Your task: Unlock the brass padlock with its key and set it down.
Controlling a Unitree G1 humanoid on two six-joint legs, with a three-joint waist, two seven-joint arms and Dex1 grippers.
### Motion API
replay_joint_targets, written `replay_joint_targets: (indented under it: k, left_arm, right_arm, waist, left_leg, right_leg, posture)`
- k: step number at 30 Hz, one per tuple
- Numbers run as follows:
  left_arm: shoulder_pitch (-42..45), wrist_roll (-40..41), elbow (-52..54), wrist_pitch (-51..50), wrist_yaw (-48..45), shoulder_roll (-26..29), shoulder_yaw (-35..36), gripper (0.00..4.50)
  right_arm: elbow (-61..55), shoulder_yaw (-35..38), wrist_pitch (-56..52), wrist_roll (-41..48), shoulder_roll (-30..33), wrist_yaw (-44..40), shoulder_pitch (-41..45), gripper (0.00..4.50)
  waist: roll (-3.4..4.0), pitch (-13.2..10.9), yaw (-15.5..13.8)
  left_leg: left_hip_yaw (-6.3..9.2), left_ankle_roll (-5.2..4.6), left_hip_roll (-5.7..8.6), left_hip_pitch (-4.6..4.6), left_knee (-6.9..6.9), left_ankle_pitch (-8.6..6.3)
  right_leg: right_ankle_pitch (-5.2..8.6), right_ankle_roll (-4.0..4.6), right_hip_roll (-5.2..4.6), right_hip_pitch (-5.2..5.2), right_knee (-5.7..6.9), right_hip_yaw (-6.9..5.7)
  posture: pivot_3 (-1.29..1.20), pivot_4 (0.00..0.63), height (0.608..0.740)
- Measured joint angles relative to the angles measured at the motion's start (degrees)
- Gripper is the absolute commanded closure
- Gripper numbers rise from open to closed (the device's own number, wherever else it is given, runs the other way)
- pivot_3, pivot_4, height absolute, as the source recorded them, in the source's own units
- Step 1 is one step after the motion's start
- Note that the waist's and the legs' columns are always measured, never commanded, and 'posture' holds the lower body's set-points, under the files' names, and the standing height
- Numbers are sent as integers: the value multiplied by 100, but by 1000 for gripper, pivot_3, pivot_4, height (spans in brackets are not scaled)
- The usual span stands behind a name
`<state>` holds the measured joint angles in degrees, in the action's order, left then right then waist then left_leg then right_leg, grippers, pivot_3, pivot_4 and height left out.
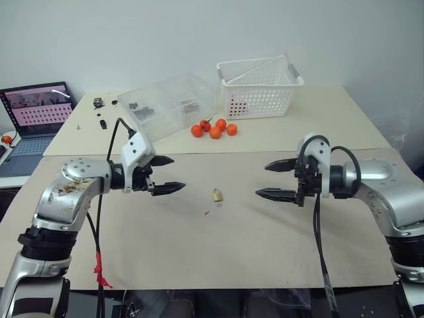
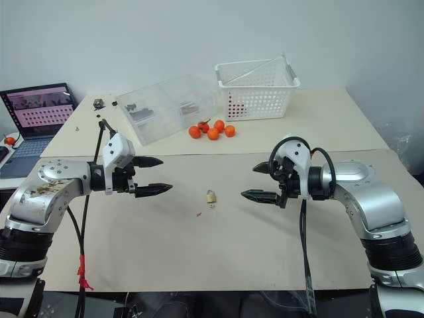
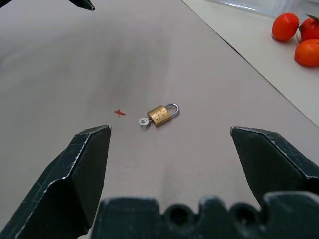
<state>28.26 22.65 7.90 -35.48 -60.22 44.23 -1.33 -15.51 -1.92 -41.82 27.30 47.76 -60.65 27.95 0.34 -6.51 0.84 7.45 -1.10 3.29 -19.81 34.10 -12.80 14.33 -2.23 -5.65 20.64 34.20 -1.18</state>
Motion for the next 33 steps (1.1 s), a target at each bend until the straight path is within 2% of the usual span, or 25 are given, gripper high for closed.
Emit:
replay_joint_targets:
  k: [5,9,14,20,25,33]
  left_arm:
    - [130,338,-20,-332,-190,114,72,71]
    - [279,-5,-397,134,-522,620,9,71]
    - [319,-794,-1187,1292,-829,889,-366,71]
    - [557,-1180,-1566,1849,-1055,882,-567,71]
    - [645,-1235,-1592,1871,-1192,811,-659,71]
    - [934,-1357,-1869,1923,-1381,732,-715,71]
  right_arm:
    - [-97,-111,-203,-154,-47,395,38,0]
    - [-151,-537,-557,-429,-490,1033,322,0]
    - [-178,-1137,-1144,-831,-1621,2124,611,0]
    - [150,-1336,-1381,-1326,-2893,3423,698,0]
    - [201,-1360,-1432,-1582,-3288,3954,590,0]
    - [217,-1549,-1692,-1727,-3579,4349,-16,0]
  waist:
    - [-6,-3,12]
    - [-8,-5,73]
    - [-11,-5,59]
    - [-19,-2,-19]
    - [-22,0,18]
    - [-24,3,163]
  left_leg:
    - [-8,-1,-12,-4,0,-1]
    - [-24,-1,-19,-4,-17,0]
    - [-24,0,-24,-5,-19,0]
    - [-17,10,-13,-29,-16,6]
    - [-20,10,-15,-36,-17,7]
    - [-26,9,-19,-34,-16,8]
  right_leg:
    - [0,0,27,18,5,42]
    - [-4,8,36,49,39,68]
    - [-4,9,42,66,62,77]
    - [-6,9,40,93,78,87]
    - [-6,8,47,110,89,96]
    - [-6,7,53,116,97,100]
  posture:
    - [0,150,740]
    - [0,150,740]
    - [0,150,740]
    - [0,150,740]
    - [0,150,740]
    - [0,150,740]
